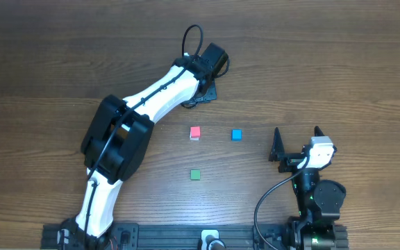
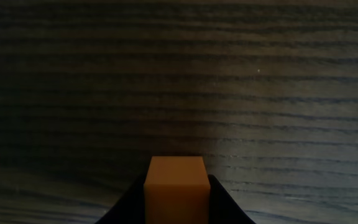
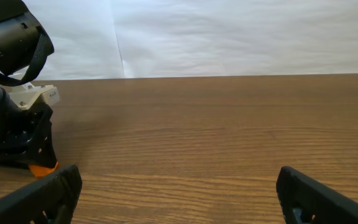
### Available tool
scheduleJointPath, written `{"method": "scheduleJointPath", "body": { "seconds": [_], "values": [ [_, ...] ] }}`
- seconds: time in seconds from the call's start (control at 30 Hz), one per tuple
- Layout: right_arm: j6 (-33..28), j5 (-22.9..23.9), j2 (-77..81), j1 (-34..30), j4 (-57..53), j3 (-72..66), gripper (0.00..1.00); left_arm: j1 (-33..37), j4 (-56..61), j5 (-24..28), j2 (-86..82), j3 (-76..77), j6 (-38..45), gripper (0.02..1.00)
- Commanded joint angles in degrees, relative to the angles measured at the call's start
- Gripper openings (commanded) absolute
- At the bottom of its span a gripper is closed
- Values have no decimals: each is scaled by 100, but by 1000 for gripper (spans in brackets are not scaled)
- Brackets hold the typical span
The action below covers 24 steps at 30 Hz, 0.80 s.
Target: Stack Cubes
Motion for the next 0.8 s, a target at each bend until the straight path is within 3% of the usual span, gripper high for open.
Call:
{"method": "scheduleJointPath", "body": {
  "seconds": [0.03,0.4,0.57,0.8],
  "values": [
    [-33,11,-42,-4,15,-55,993,-68,-138,20,-304,55,22,132],
    [-33,11,-42,-4,15,-55,991,-590,-1176,-485,-1727,2,-422,62],
    [-33,11,-42,-4,15,-55,991,-1172,-1224,-671,-2085,-566,-1047,60],
    [-33,11,-42,-4,15,-55,993,-1353,-1231,-699,-2310,-1134,-1384,56]
  ]
}}
